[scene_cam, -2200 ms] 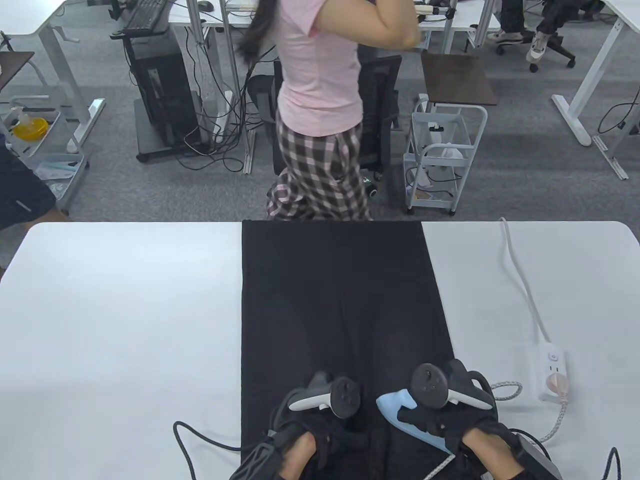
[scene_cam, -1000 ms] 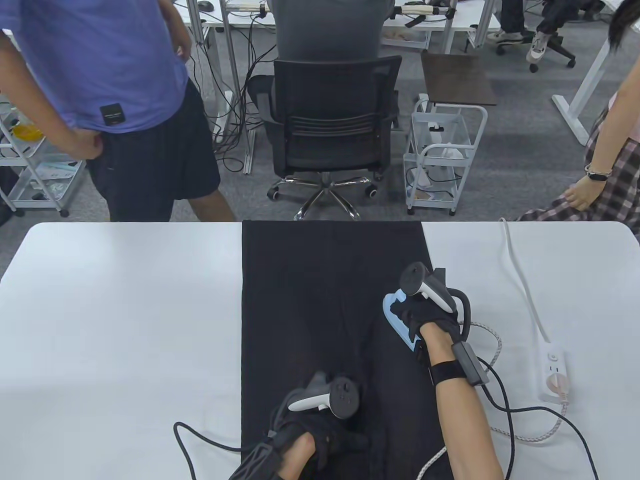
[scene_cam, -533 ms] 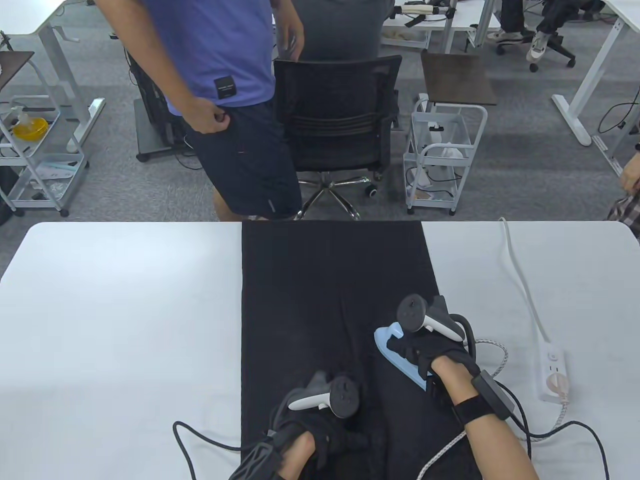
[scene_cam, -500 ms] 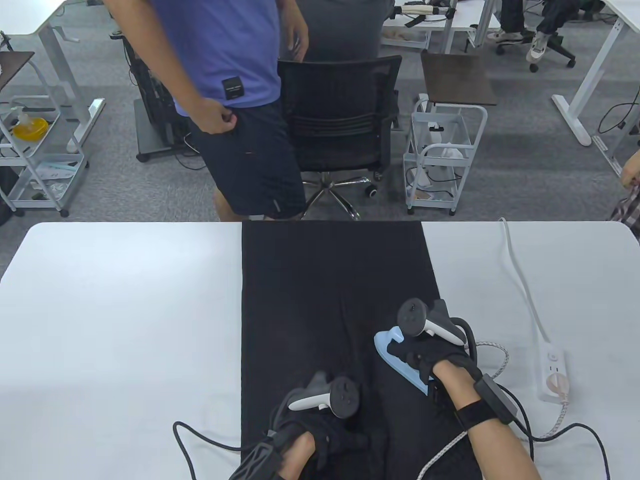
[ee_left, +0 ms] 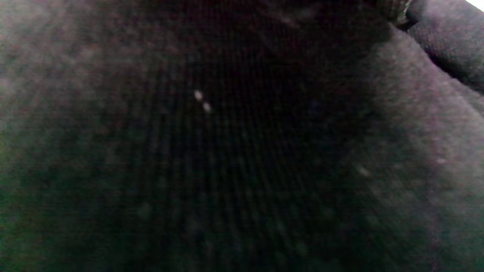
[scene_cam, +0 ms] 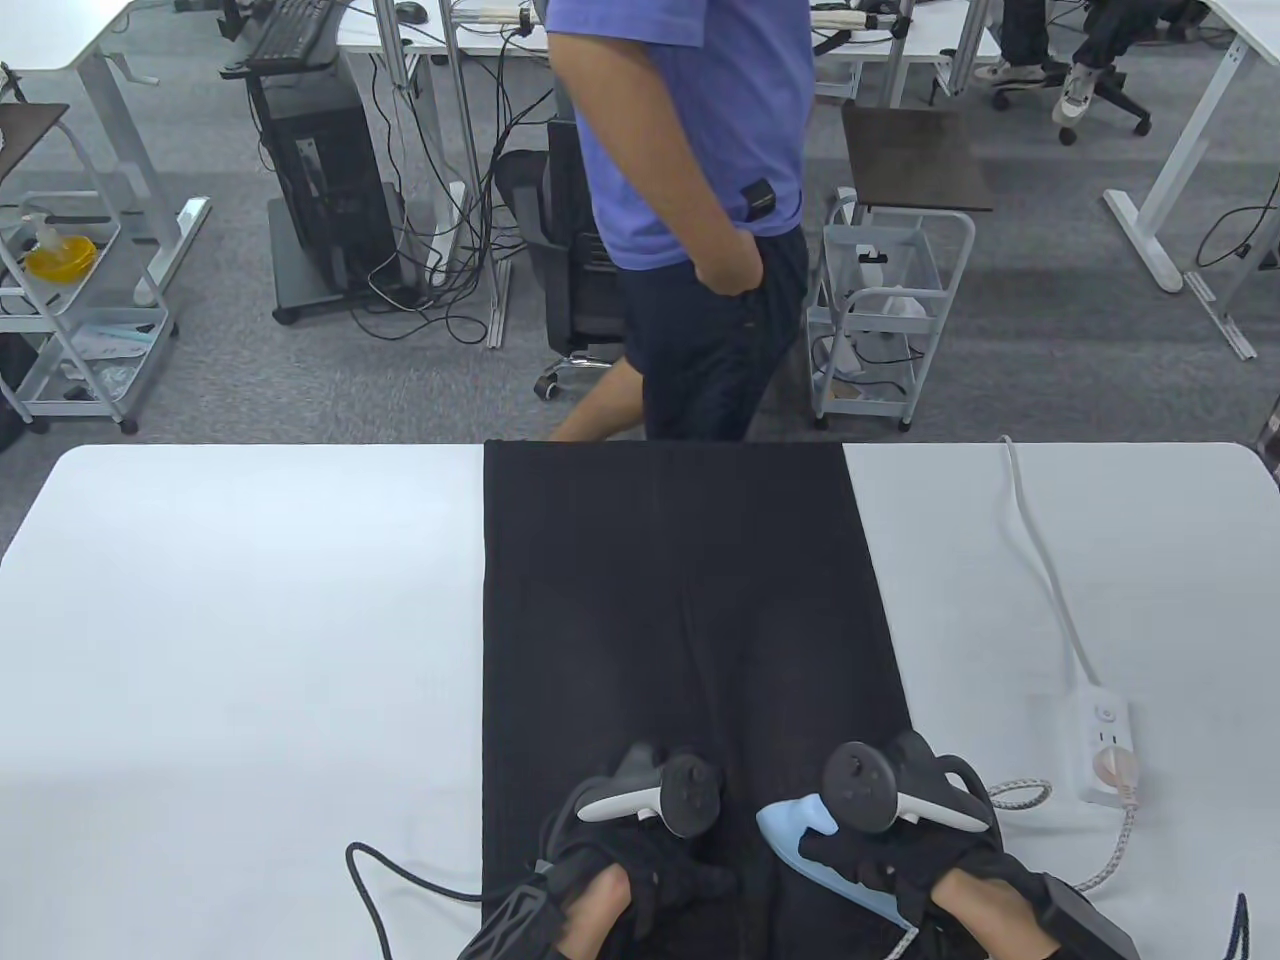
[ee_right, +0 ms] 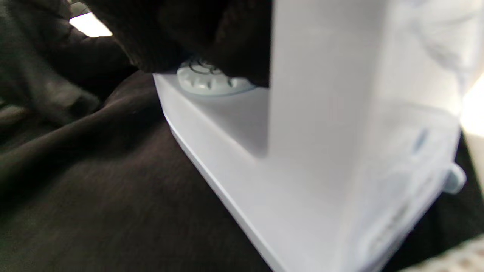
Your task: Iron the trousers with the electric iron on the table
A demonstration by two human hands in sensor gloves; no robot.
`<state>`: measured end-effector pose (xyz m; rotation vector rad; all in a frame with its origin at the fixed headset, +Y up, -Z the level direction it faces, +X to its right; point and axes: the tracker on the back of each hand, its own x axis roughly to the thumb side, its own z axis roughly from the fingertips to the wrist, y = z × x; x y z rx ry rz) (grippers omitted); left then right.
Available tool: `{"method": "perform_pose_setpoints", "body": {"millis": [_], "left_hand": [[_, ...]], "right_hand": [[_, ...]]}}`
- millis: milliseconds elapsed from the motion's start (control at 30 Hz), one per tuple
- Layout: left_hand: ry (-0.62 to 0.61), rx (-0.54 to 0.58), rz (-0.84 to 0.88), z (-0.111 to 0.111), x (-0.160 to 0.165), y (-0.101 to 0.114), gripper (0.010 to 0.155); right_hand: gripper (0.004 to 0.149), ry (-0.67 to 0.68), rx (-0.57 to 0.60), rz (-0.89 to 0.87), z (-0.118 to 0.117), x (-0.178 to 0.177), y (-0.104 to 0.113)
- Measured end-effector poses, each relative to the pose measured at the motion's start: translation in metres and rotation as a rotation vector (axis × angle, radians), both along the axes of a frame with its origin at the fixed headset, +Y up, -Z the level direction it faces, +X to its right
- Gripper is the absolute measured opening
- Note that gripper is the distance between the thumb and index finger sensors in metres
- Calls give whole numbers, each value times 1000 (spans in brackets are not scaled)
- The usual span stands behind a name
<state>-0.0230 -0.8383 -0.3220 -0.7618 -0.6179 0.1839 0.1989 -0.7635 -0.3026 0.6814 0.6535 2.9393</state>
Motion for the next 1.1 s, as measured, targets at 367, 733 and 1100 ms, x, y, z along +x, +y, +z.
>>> {"method": "perform_pose_setpoints", "body": {"millis": [367, 733, 1100], "left_hand": [[-1, 1, -5, 1, 3, 0, 109], [-1, 1, -2, 1, 3, 0, 109], [-3, -5, 1, 1, 3, -1, 109]], "right_hand": [[49, -99, 41, -22, -58, -3, 1], [49, -394, 44, -17, -179, -12, 3], [49, -498, 39, 0, -197, -17, 2]]}}
